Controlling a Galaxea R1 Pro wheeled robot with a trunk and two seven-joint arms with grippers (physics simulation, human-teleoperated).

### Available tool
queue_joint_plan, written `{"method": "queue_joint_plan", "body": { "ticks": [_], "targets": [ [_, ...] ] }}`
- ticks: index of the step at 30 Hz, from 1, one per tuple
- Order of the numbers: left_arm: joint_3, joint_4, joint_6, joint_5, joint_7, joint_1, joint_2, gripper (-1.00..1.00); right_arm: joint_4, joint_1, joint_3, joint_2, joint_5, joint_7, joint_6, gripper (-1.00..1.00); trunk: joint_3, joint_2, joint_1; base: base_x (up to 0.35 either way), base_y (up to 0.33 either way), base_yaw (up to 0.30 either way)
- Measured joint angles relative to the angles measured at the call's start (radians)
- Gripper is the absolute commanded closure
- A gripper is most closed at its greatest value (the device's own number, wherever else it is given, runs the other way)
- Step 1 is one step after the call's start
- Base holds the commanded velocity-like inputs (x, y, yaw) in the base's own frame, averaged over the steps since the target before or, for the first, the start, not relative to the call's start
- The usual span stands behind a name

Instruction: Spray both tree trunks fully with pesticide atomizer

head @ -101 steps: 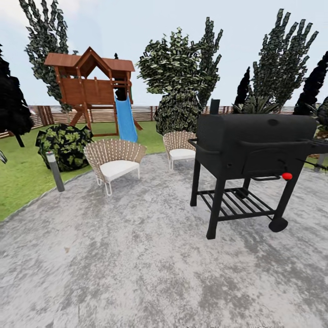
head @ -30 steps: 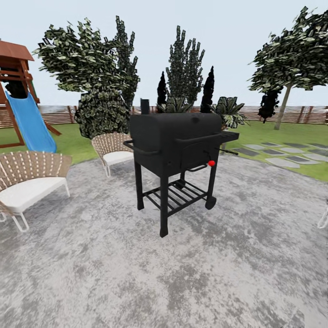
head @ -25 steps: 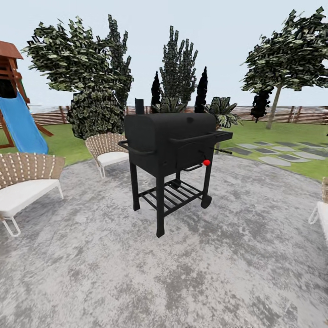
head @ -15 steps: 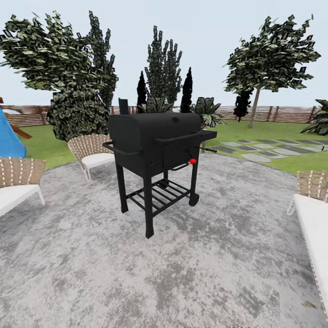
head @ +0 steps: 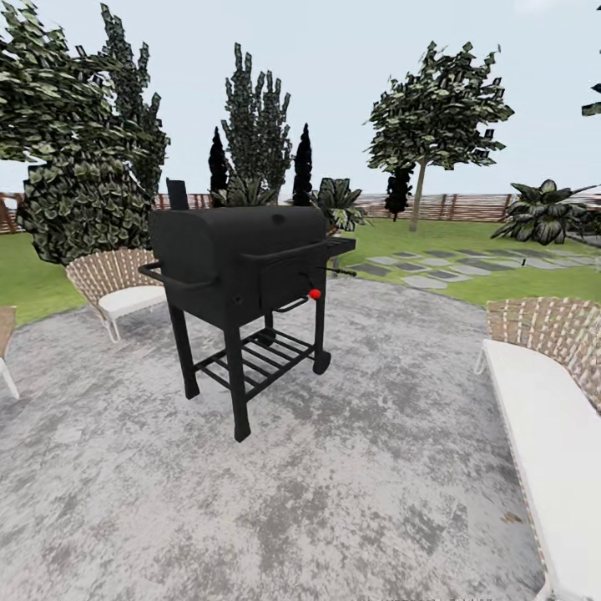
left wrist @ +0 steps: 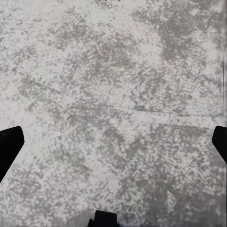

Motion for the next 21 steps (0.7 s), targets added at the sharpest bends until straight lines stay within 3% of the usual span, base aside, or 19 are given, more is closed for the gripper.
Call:
{"method": "queue_joint_plan", "body": {
  "ticks": [6,15,21],
  "targets": [
    [0.001,0.000,0.000,0.000,0.000,0.000,0.000,-1.00,0.000,0.000,0.000,0.000,0.000,0.000,0.000,-1.00,-0.003,0.000,0.000,0.273,0.000,-0.270],
    [0.001,0.000,0.000,0.000,0.000,0.000,0.000,-1.00,0.000,0.000,0.000,0.000,-0.001,0.000,0.000,-1.00,-0.005,0.000,-0.001,0.343,0.000,-0.085],
    [0.000,0.000,0.000,0.000,0.000,0.000,0.000,-1.00,0.000,0.000,0.000,0.000,0.000,0.000,0.000,-1.00,-0.006,0.000,-0.001,0.349,-0.028,-0.233]
  ]
}}
